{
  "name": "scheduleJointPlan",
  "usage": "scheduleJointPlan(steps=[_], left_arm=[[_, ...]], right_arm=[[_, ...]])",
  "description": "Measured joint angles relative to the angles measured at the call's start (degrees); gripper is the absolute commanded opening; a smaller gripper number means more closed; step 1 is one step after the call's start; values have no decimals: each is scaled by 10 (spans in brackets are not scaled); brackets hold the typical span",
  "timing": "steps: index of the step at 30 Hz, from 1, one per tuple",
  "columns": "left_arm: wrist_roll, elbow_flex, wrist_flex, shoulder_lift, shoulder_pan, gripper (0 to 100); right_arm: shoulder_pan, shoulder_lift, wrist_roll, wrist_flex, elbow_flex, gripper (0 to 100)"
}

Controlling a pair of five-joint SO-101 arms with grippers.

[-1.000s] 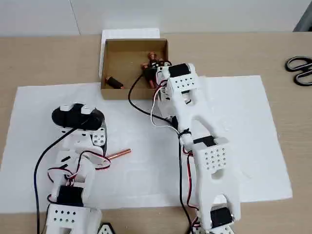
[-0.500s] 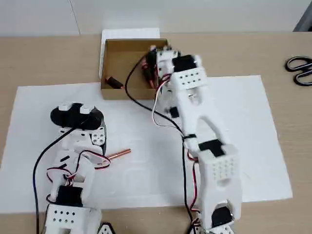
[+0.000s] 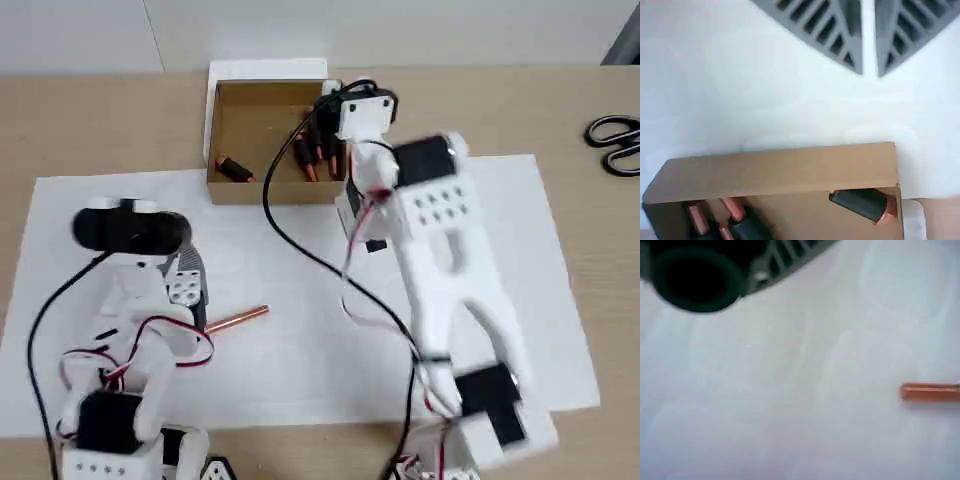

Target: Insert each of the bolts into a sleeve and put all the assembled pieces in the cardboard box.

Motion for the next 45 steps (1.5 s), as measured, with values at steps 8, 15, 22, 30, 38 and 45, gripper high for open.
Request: scheduleJointPlan(steps=[8,15,22,30,38,45], left_arm=[[6,-30,109,1,0,7],[6,-30,152,1,0,7],[6,-30,152,1,0,7],[8,-30,152,1,0,7],[9,-91,164,28,0,7],[113,-223,211,218,0,7]], right_arm=[[-44,-156,0,0,118,5],[-56,-258,-16,-50,244,5],[-58,-397,-98,-201,409,5],[-58,-548,-102,-359,575,4],[-58,-639,-102,-450,672,4],[-58,-713,-102,-516,757,4]])
